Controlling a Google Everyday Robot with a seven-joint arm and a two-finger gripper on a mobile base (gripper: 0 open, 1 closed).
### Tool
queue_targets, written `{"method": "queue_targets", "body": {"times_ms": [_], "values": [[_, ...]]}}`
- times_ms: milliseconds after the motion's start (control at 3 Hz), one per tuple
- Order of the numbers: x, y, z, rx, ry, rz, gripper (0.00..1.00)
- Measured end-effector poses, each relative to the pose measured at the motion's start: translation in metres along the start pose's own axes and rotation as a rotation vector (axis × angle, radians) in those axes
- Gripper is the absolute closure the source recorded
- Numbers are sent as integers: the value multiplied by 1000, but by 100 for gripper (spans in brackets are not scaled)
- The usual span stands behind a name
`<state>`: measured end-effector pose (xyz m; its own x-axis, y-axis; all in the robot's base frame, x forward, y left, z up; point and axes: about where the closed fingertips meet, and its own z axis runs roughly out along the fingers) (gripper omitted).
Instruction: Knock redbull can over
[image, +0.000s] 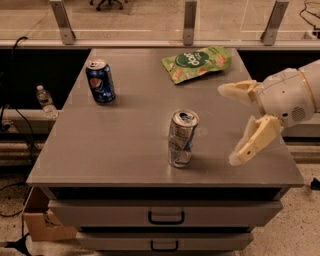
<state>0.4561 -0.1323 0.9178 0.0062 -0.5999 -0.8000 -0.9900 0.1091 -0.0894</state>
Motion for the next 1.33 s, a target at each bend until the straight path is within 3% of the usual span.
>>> {"method": "queue_targets", "body": {"times_ms": [333, 667, 1333], "values": [[-4, 8, 12, -4, -87, 6, 0], [-5, 3, 23, 22, -155, 18, 0], [-14, 0, 49, -9, -233, 10, 0]]}}
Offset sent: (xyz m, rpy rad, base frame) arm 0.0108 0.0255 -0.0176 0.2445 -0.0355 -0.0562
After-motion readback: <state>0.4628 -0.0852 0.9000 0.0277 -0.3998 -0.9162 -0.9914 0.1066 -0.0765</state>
